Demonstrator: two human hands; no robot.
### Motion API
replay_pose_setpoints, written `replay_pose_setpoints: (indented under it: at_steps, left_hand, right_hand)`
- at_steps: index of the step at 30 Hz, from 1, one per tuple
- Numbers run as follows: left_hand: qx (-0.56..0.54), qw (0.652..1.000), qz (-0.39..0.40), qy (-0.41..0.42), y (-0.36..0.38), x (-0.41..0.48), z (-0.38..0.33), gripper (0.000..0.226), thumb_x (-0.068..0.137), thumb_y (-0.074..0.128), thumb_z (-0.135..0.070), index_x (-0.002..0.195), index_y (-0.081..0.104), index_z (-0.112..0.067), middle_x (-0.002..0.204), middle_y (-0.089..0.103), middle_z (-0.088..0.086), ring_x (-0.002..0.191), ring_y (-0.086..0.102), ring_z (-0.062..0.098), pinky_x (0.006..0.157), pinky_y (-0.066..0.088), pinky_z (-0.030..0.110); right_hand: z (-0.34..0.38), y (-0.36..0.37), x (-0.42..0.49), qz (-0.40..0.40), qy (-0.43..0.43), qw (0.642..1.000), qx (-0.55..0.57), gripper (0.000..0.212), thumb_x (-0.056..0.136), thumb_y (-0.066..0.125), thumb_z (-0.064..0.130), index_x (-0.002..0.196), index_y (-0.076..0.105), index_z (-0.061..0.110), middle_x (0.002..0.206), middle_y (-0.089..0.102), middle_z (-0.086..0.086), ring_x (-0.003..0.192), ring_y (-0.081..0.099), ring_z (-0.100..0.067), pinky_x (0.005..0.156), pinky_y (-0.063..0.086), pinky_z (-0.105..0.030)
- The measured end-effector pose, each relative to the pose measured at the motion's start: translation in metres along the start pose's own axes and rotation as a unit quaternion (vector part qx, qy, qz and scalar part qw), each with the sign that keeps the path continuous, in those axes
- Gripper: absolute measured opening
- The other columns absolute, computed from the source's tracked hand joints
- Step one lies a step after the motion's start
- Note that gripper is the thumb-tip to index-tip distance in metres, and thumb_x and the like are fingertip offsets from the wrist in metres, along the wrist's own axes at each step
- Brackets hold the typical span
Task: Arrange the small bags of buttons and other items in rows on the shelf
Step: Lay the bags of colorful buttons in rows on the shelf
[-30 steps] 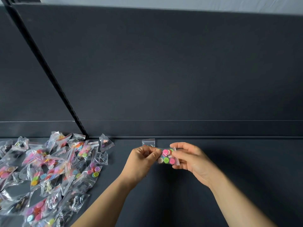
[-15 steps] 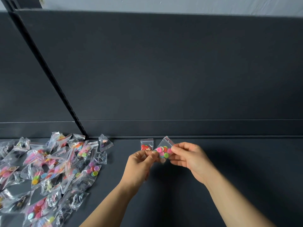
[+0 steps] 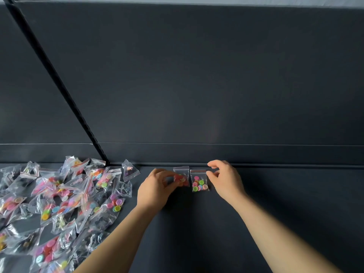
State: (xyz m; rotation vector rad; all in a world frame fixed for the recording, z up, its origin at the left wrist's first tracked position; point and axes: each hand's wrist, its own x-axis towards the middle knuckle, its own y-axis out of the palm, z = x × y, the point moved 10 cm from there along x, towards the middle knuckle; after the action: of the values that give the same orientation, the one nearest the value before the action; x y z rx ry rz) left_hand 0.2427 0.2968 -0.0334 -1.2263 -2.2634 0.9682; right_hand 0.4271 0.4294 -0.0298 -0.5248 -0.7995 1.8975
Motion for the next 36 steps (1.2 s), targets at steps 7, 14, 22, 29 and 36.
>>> replay_pose_setpoints:
  at_steps: [7,14,22,29,36]
  left_hand:
    - [0.052,0.997,0.038,0.048,0.011,0.01,-0.013,0.022,0.084,0.064,-0.05,0.105,0.068,-0.044,0.121,0.055,-0.023,0.099,0.061,0.004,0.074,0.045,0.022]
    - [0.075,0.995,0.042,0.05,0.012,0.009,-0.012,0.026,0.085,0.058,-0.055,0.108,0.066,-0.046,0.124,0.054,-0.025,0.106,0.057,0.001,0.074,0.042,0.019]
    - [0.07,0.995,0.047,0.054,0.011,0.007,-0.014,0.026,0.085,0.062,-0.051,0.108,0.068,-0.041,0.123,0.055,-0.022,0.103,0.059,0.003,0.075,0.044,0.02]
    - [-0.372,0.922,0.033,-0.102,-0.002,-0.011,-0.012,0.022,0.091,0.051,-0.015,0.109,0.059,-0.007,0.062,0.055,-0.002,0.05,0.047,0.013,0.046,0.039,0.022]
    - [-0.454,0.878,0.12,-0.092,0.017,-0.027,-0.056,0.018,0.088,0.064,-0.008,0.106,0.064,-0.009,0.081,0.072,0.001,0.054,0.059,0.005,0.04,0.035,0.019]
  right_hand:
    - [0.022,0.022,-0.026,0.048,-0.222,0.97,-0.087,0.027,0.09,0.065,0.027,0.116,0.07,0.025,0.125,0.062,0.01,0.118,0.047,-0.009,0.101,0.035,-0.025]
    - [0.011,0.02,-0.016,0.025,-0.202,0.974,-0.096,0.029,0.093,0.06,0.03,0.121,0.066,0.028,0.131,0.06,0.009,0.123,0.047,-0.012,0.104,0.033,-0.028]
    - [0.015,0.023,-0.018,0.023,-0.195,0.976,-0.097,0.03,0.093,0.059,0.033,0.123,0.064,0.03,0.133,0.058,0.011,0.125,0.045,-0.009,0.101,0.026,-0.022]
    - [0.026,-0.007,-0.028,0.002,-0.127,0.99,0.052,0.021,0.089,0.065,0.024,0.109,0.073,0.023,0.113,0.067,0.014,0.103,0.056,0.002,0.089,0.038,-0.008]
    - [0.039,-0.006,-0.054,0.145,0.015,0.938,0.314,0.012,0.087,0.068,0.025,0.085,0.073,0.014,0.074,0.071,-0.001,0.07,0.062,-0.009,0.068,0.05,-0.024]
